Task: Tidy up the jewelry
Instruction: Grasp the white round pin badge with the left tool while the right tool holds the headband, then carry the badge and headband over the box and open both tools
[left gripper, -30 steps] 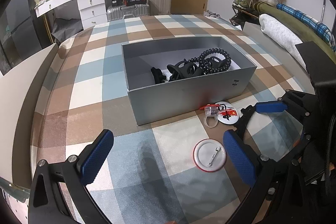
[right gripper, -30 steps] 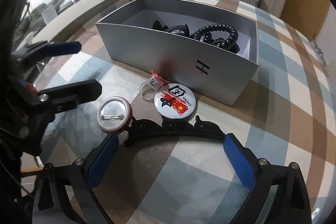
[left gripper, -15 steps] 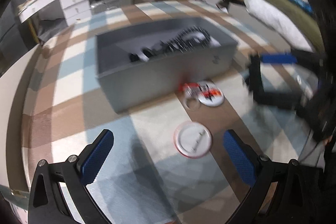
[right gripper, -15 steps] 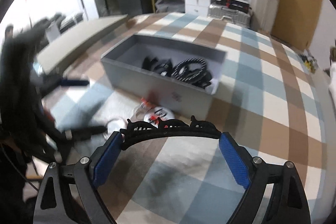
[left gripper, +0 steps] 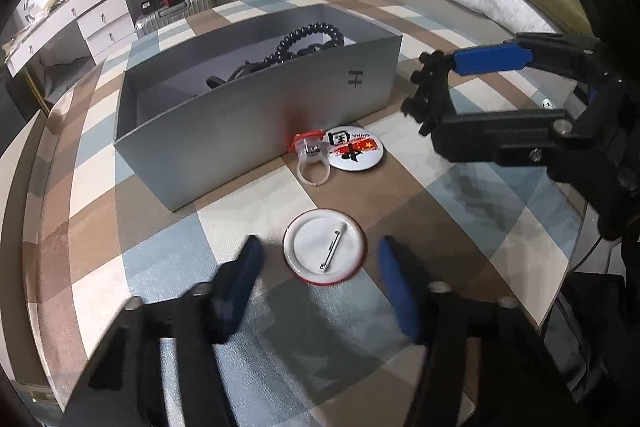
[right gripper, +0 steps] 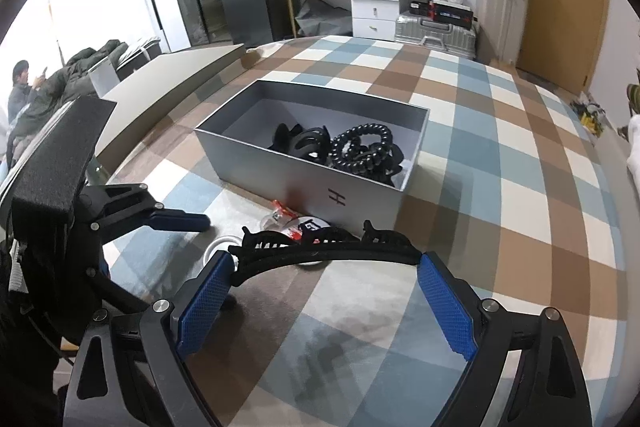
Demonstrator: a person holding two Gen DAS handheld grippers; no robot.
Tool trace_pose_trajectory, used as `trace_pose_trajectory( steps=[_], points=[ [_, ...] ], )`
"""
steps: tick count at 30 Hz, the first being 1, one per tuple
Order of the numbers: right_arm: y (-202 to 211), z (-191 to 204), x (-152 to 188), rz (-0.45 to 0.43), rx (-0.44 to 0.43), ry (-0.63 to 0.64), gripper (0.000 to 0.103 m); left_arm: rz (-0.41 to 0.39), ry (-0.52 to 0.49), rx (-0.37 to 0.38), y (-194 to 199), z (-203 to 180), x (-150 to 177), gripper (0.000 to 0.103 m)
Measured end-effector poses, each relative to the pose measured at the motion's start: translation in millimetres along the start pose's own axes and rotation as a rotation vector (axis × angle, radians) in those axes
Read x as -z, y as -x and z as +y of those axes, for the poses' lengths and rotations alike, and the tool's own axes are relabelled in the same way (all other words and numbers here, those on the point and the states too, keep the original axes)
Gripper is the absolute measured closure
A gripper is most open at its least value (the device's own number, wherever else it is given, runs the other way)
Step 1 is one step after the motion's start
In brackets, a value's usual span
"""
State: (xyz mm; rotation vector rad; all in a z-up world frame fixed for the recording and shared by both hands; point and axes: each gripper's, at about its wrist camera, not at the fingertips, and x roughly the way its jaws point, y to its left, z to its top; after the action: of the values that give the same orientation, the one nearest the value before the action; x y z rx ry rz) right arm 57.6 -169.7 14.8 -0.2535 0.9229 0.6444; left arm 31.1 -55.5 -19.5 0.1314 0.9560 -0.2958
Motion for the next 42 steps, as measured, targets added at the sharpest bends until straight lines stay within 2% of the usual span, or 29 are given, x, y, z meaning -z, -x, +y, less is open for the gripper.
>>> trace_pose_trajectory(
  steps=[6,14,22,30,42],
  points=[
    [-1.9,0.3,0.6,0.001,-0.003,0.000,0.010,-0.024,0.004,0.016,2.8,0.5,-2.9,0.067],
    [0.1,-3.0,0.3,-0.022,-0.012,-0.017,0.010,-0.099,0.031,0.023,17.6,6.2,-9.1,0.067],
    [14.3,-8.2,-3.9,-0.105,-0.041,-0.052,0.010,-0.223,0.140,0.022,36.6,26.9,-14.3,0.067],
    [21.7,-8.2,-13.2,-0.184,-0.062,-0.077,0.010,-0.327,0.188,-0.015,55.8,36.3,-21.0,0.067],
    [-3.2,-15.9,-39.3,-0.186,-0.093,-0.131,0.010,-0.351,0.223,-0.069,46.7,56.7,-40.5,0.067]
  ],
)
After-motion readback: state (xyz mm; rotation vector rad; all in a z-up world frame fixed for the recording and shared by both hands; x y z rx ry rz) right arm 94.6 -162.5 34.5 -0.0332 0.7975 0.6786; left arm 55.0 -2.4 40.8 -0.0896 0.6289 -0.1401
